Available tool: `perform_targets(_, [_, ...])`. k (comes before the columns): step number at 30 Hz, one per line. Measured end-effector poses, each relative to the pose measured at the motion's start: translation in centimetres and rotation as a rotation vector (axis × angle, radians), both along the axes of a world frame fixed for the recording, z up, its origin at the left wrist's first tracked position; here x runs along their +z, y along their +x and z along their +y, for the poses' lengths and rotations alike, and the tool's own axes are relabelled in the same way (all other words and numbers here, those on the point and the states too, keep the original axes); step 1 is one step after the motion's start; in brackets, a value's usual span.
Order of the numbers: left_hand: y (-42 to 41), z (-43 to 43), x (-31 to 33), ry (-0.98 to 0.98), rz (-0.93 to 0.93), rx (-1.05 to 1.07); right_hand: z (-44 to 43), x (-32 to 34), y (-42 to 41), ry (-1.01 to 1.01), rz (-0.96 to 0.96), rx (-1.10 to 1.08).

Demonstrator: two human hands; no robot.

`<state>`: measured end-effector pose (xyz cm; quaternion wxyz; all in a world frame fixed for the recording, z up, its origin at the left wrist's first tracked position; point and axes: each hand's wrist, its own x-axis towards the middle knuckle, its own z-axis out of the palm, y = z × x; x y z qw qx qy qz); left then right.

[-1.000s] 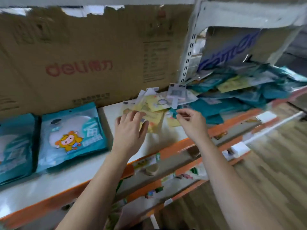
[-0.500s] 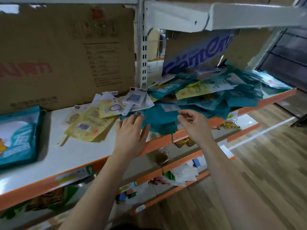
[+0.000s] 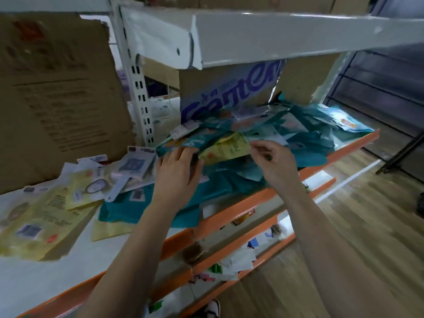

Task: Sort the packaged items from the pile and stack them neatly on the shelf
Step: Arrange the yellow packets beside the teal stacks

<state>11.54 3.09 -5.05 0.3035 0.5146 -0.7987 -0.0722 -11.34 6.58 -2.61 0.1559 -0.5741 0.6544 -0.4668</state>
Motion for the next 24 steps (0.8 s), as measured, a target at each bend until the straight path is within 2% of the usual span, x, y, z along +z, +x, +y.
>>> perform_targets(5, [-4.4, -5.0, 1.3, -0.02, 0.044, -0.011, -4.0, 2.2, -4.4, -0.072, 0.097, -0.044])
perform_targets(11, [-8.7, -9.0, 2.8, -0.037, 0.035, -0.017, -8.4, 2.5, -9.3, -0.145, 0.116, -0.078])
perform_targets(14, [-10.6, -9.8, 3.1, -0.04, 0.036, -0.008, -10.3, 2.1, -11.4, -0.145, 0.058, -0.058])
perform_targets(19, [-13.1, -10.1, 2.6, -0.06, 0.087, 0.05, -13.1, 1.9, -14.6, -0.176, 0.04, 0.062])
perform_targets(24, [-14.6, -8.2, 1.4, -0.041, 0.159, 0.229, -15.6, 1.5, -17.5, -0.176, 0.065, 0.241])
